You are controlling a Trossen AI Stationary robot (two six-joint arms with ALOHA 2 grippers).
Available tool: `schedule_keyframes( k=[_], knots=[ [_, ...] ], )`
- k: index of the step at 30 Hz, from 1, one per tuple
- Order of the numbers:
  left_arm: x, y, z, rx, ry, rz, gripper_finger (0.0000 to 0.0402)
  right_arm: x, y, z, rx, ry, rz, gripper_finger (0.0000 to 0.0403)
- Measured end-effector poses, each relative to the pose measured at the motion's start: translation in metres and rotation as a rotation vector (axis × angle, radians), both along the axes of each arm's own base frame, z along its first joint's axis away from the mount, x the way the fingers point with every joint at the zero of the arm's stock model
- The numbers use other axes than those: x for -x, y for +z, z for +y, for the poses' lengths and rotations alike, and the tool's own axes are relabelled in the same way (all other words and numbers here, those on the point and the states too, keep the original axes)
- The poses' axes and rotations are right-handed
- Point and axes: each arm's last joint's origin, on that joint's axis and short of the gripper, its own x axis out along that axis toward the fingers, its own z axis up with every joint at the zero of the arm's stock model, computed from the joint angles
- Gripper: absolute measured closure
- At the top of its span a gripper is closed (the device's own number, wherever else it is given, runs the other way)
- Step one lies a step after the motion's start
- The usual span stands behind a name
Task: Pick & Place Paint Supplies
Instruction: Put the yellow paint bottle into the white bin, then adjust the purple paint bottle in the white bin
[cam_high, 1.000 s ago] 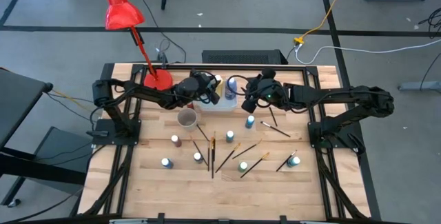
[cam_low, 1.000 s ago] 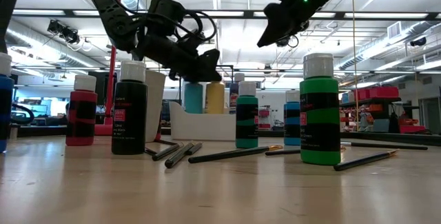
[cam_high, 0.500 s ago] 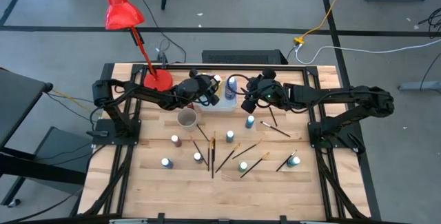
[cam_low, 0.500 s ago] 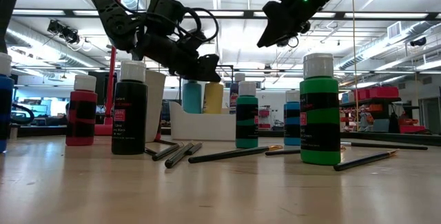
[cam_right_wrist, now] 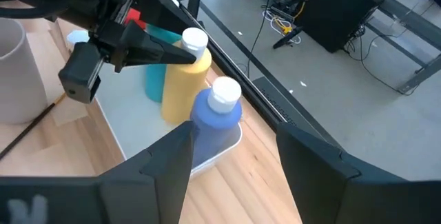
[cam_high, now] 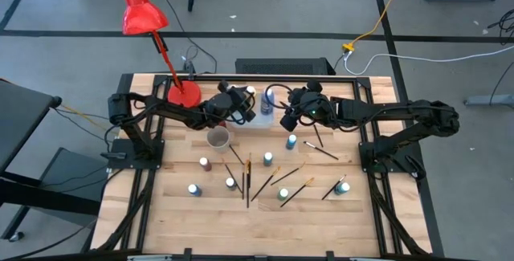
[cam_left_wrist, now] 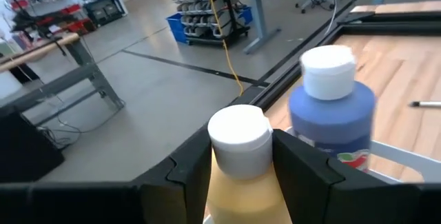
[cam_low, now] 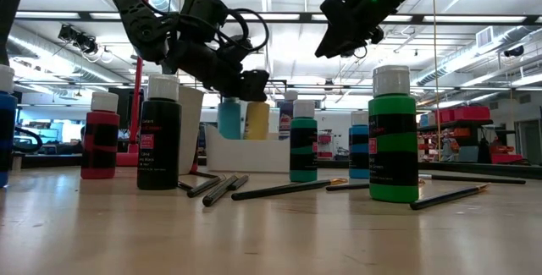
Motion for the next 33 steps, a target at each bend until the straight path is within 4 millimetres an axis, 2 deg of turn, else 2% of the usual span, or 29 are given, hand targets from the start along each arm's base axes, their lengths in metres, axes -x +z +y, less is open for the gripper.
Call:
schedule_keyframes(
  k=[9, 19, 28, 33],
  knots=[
    [0.002, 0.001, -0.002, -0.038, 0.123, 0.016, 0.0220, 0.000, -0.002, 0.001, -0.033, 0.029, 0.006, 0.0190],
    [0.000, 0.006, -0.004, -0.085, 0.124, 0.019, 0.0172, -0.001, -0.002, 0.003, -0.085, 0.100, -0.006, 0.0190],
    [-0.025, 0.050, -0.020, -0.268, 0.205, 0.057, 0.0166, -0.001, -0.003, 0.003, -0.103, 0.087, -0.022, 0.0190],
    [-0.037, 0.076, -0.033, -0.333, 0.282, 0.103, 0.0166, 0.002, -0.018, 0.004, -0.097, 0.092, 0.010, 0.0190]
  ],
)
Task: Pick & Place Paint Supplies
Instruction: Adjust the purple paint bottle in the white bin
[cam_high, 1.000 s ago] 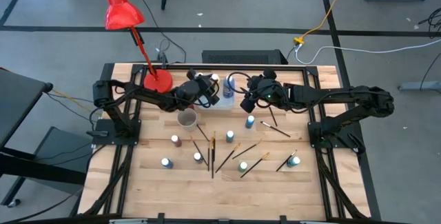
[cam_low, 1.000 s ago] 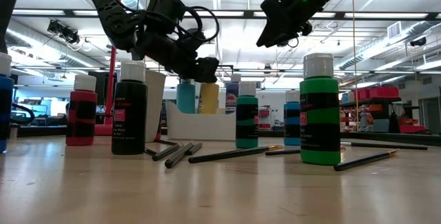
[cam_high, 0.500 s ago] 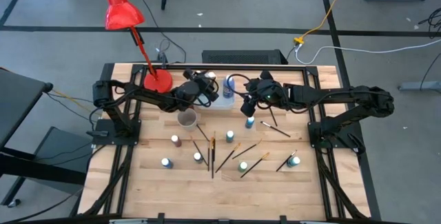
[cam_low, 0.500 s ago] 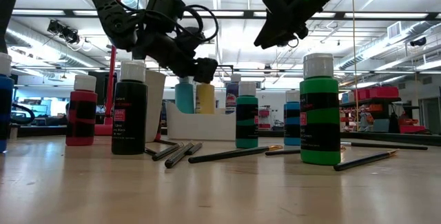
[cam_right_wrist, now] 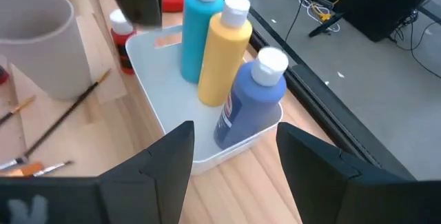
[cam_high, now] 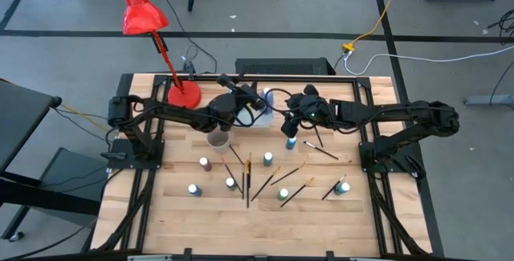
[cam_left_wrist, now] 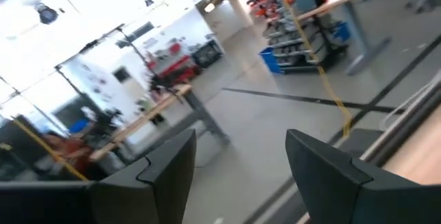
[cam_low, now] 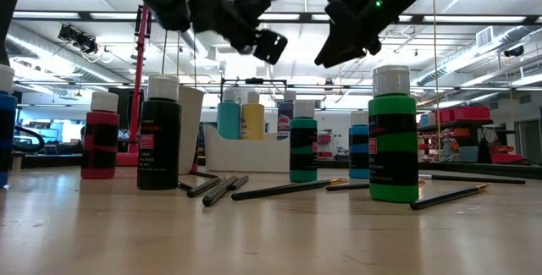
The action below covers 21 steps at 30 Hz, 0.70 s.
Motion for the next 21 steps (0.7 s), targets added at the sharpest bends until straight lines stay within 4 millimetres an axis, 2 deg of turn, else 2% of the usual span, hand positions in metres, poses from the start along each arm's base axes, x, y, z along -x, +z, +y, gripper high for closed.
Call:
schedule_keyframes(
  k=[3, 8, 15, 18, 21],
  knots=[
    [-0.005, 0.008, -0.009, -0.024, 0.014, 0.054, 0.0166, 0.002, -0.011, -0.002, 0.032, 0.021, 0.018, 0.0190],
    [-0.002, 0.017, -0.025, 0.006, -0.103, 0.093, 0.0166, 0.001, -0.019, -0.005, 0.012, 0.097, -0.050, 0.0194],
    [0.036, 0.047, -0.043, 0.250, -0.315, 0.005, 0.0166, -0.010, -0.033, -0.013, 0.002, 0.128, -0.059, 0.0229],
    [0.054, 0.060, -0.048, 0.323, -0.398, -0.010, 0.0166, -0.020, -0.042, -0.019, 0.024, 0.124, -0.070, 0.0257],
    [0.069, 0.068, -0.051, 0.356, -0.410, 0.005, 0.0166, -0.025, -0.053, -0.027, 0.022, 0.099, -0.052, 0.0294]
  ],
)
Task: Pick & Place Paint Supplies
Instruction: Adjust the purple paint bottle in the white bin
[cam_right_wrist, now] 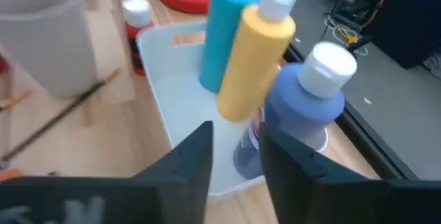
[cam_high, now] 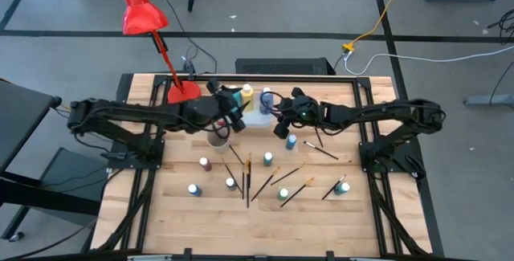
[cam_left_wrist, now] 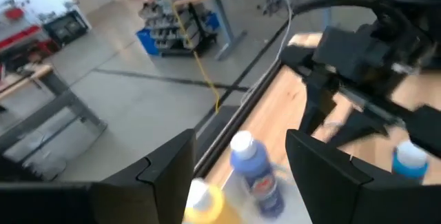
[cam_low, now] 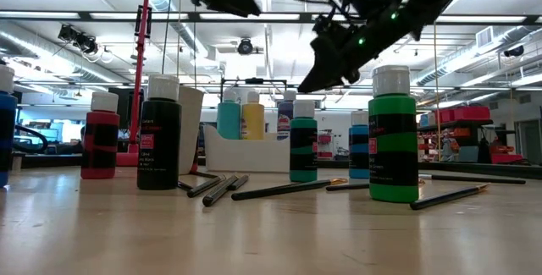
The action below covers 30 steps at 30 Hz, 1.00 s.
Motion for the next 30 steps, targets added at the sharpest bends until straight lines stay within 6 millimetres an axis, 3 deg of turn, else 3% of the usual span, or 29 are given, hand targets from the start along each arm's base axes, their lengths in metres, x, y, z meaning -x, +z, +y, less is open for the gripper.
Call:
schedule_keyframes(
  k=[8, 17, 30],
  knots=[
    [0.017, 0.001, 0.000, 0.064, 0.048, 0.036, 0.0166, 0.000, -0.017, -0.028, -0.099, 0.012, 0.006, 0.0396],
    [0.016, 0.000, 0.000, 0.067, 0.046, 0.036, 0.0166, -0.011, -0.056, -0.050, -0.129, -0.006, 0.027, 0.0399],
    [0.016, 0.000, 0.000, 0.061, 0.046, 0.038, 0.0166, -0.010, -0.056, -0.060, -0.138, -0.045, -0.020, 0.0401]
  ],
)
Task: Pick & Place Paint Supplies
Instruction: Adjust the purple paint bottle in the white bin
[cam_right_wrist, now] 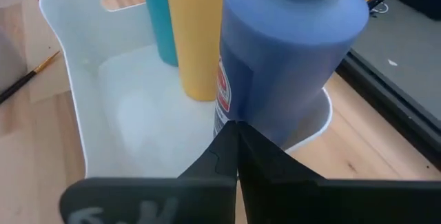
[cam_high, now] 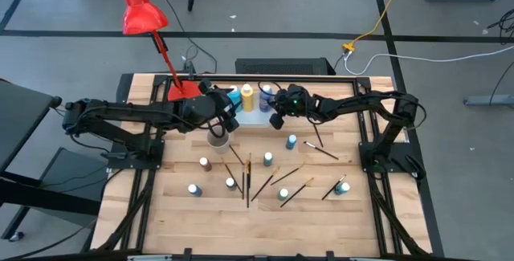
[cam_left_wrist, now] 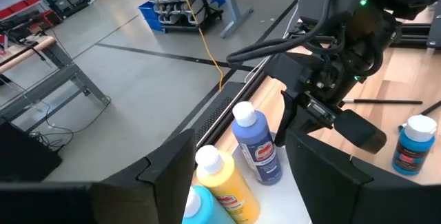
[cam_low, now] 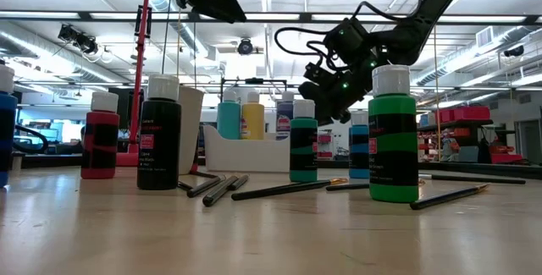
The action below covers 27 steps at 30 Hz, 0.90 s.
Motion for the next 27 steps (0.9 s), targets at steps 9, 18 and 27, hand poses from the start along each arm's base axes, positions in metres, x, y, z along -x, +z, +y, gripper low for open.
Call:
schedule_keyframes(
  k=[9, 18, 27],
  knots=[
    [-0.001, 0.002, 0.000, -0.002, -0.002, -0.022, 0.0166, -0.002, 0.005, -0.002, 0.024, -0.002, -0.054, 0.0402],
    [-0.001, 0.002, 0.000, -0.002, -0.003, -0.020, 0.0166, -0.006, -0.009, -0.004, 0.019, 0.004, -0.032, 0.0402],
    [-0.001, 0.001, 0.000, -0.002, -0.003, -0.011, 0.0166, 0.002, 0.001, -0.002, 0.013, 0.002, 0.012, 0.0402]
  ],
)
